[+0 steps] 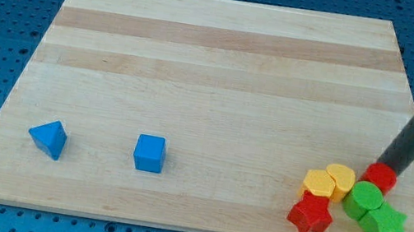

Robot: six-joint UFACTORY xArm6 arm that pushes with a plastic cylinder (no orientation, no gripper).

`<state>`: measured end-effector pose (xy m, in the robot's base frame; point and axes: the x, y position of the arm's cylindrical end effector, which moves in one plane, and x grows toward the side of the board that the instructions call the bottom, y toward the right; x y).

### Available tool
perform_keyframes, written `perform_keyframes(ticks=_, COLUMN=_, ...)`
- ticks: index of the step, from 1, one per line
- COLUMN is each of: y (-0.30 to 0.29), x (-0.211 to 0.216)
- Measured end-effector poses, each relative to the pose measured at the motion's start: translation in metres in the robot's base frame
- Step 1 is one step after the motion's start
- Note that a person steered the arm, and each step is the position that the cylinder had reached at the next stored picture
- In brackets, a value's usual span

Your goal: Nudge the blue cube left a bit

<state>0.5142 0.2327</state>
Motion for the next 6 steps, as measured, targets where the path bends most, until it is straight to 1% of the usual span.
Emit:
perform_keyframes(ticks=1, y=0.0, x=-0.003)
perform_keyframes(ticks=2, y=-0.004, x=-0.06)
perform_keyframes(ticks=3, y=-0.062, x=-0.079)
perform_keyframes(ticks=4, y=-0.129, x=-0.041)
perform_keyframes(ticks=5, y=-0.192, x=0.016)
perform_keyframes(ticks=6, y=-0.25, x=0.06)
